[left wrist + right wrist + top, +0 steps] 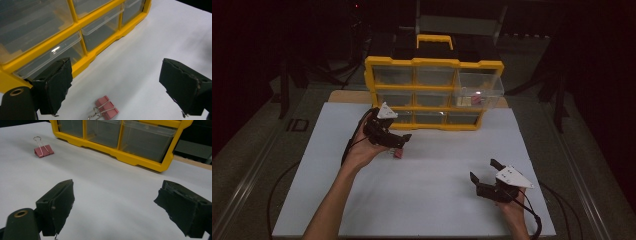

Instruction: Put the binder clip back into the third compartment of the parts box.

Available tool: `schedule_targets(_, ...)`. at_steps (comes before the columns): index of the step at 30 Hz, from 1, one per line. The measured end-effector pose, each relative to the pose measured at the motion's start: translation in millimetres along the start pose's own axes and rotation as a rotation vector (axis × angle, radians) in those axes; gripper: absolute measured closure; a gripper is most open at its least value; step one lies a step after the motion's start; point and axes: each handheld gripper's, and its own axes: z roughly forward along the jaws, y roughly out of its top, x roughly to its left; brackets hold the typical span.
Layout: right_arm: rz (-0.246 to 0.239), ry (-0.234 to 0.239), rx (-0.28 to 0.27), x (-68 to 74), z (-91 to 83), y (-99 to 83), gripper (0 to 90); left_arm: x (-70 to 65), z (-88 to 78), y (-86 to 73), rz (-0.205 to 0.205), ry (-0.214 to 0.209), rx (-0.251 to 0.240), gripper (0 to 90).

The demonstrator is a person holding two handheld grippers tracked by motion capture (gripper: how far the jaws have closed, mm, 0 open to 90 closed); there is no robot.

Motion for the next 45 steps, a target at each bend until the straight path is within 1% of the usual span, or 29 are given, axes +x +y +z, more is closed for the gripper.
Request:
schedule_targets(10,0.000,0.001,0.000,0.1,0.0,0.1,12.5,2.1,6.9,-11.1,-0.029,0.004,0.017,12.2)
schedule_targets(15,0.001,0.003,0.002,0.3,0.2,0.0,12.5,2.5,9.7,-14.7,-0.034,0.008,0.016,12.5)
schedule_targets(21,0.002,0.004,0.002,0.3,0.3,0.0,12.5,4.1,15.4,-20.9,-0.058,0.014,0.021,12.5)
schedule_targets(31,0.000,0.003,0.003,0.1,0.7,-0.1,12.5,4.2,22.8,-27.9,-0.060,0.035,0.038,13.1)
schedule_targets(38,0.000,0.001,0.003,0.1,0.5,0.0,12.5,4.0,27.0,-32.2,-0.065,0.037,0.048,13.1)
schedule_targets(45,0.000,0.001,0.004,0.1,0.6,-0.1,12.5,3.2,34.5,-38.9,-0.071,0.040,0.070,13.2)
